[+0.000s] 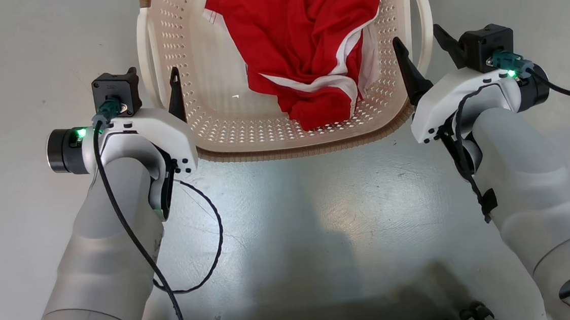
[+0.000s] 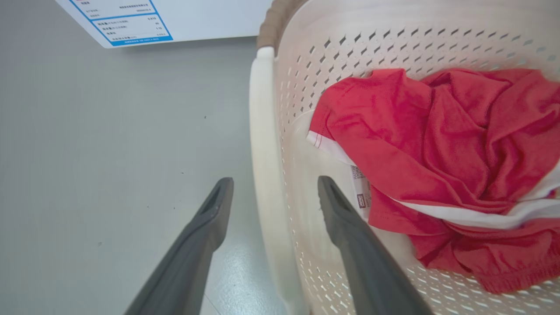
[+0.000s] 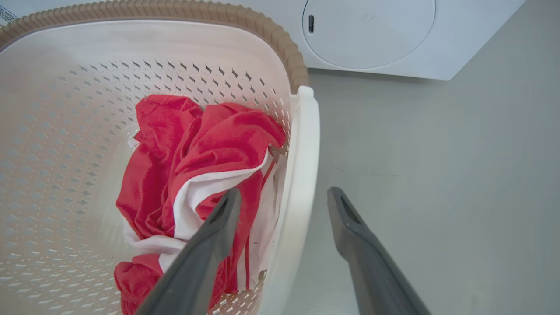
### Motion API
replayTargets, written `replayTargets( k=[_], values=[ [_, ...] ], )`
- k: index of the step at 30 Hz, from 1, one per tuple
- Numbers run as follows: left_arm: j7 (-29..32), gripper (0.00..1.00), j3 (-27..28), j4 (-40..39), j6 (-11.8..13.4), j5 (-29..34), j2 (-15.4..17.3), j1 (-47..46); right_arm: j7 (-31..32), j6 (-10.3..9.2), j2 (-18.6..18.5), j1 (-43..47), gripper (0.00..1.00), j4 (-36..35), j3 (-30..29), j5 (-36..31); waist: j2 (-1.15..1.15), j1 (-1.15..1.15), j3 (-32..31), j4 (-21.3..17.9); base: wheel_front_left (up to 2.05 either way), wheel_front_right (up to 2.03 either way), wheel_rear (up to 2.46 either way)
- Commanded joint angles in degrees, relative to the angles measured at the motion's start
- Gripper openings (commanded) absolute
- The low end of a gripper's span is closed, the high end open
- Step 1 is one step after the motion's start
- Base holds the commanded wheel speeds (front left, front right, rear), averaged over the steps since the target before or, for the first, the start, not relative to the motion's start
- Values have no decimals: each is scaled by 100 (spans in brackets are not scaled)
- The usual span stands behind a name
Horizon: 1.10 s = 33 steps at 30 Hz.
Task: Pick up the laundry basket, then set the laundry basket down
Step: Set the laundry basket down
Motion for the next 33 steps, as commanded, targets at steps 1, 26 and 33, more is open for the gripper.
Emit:
replayTargets(
  k=[1,26,33],
  values=[
    [-29,100,128,-44,-21,34,149,104,-78,35,120,268,100,-80,58,-25,0,0,-11,-7,0,0,0],
    [-29,100,776,-627,-21,43,126,1217,-79,35,120,1326,100,-1044,15,163,0,0,-1748,-162,0,0,0],
    [-29,100,1180,-1317,-103,86,93,2021,-79,35,120,2064,100,-1451,-473,-180,0,0,-2648,-183,0,0,0]
  ],
)
